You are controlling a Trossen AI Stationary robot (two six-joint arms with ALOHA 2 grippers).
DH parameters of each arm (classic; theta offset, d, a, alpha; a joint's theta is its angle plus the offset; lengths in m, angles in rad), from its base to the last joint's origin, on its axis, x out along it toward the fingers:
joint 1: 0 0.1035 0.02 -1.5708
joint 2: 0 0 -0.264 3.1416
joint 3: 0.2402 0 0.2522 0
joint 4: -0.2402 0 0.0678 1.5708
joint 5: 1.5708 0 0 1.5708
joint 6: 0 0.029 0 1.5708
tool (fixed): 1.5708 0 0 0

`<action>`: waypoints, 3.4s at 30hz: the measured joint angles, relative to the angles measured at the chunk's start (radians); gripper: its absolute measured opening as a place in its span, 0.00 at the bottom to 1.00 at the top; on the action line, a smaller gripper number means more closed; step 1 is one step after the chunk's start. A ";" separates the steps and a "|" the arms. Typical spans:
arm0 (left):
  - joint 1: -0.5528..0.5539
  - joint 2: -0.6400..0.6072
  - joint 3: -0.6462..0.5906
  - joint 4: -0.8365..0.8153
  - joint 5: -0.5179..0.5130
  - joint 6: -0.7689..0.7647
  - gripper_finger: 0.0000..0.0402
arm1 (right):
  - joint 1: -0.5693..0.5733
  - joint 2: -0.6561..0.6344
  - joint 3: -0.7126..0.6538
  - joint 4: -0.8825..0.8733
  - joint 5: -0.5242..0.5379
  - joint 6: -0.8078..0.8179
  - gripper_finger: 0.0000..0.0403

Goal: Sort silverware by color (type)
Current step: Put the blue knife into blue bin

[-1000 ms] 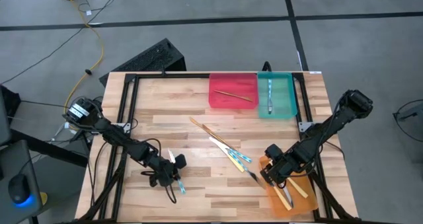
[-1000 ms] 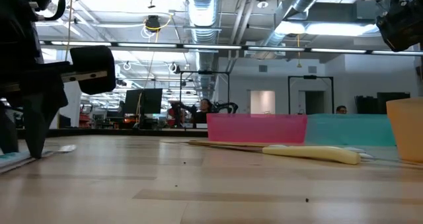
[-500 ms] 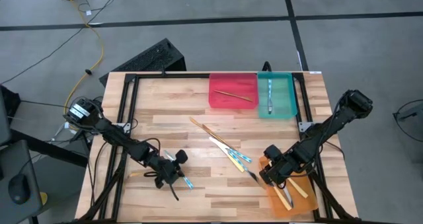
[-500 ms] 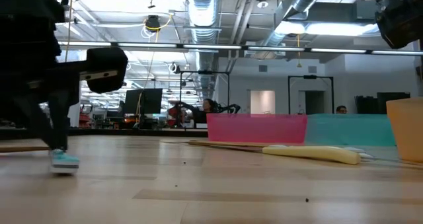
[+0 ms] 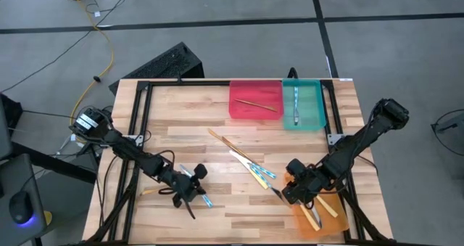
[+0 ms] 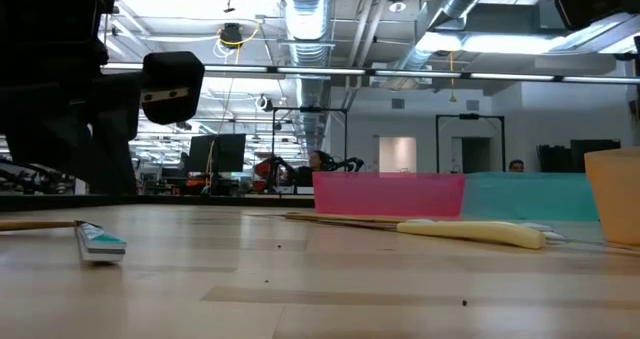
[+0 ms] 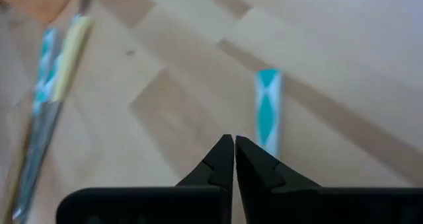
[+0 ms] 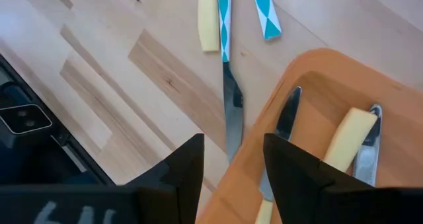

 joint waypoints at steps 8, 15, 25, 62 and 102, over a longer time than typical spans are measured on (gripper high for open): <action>0.026 0.006 0.001 -0.030 0.122 0.036 0.18 | 0.000 0.000 0.000 -0.007 0.003 -0.003 0.44; 0.094 0.006 0.001 -0.024 0.177 0.034 0.30 | 0.000 0.000 0.000 -0.005 0.003 -0.018 0.44; 0.113 0.036 0.002 -0.010 0.266 0.042 0.30 | 0.000 0.000 0.000 -0.005 0.003 -0.018 0.44; 0.122 0.156 -0.003 0.336 0.048 -0.256 0.05 | 0.000 0.000 0.000 -0.003 0.070 -0.017 0.44; 0.191 -0.159 0.001 1.263 0.227 -0.413 0.05 | -0.260 0.024 0.001 1.014 0.422 -1.237 0.47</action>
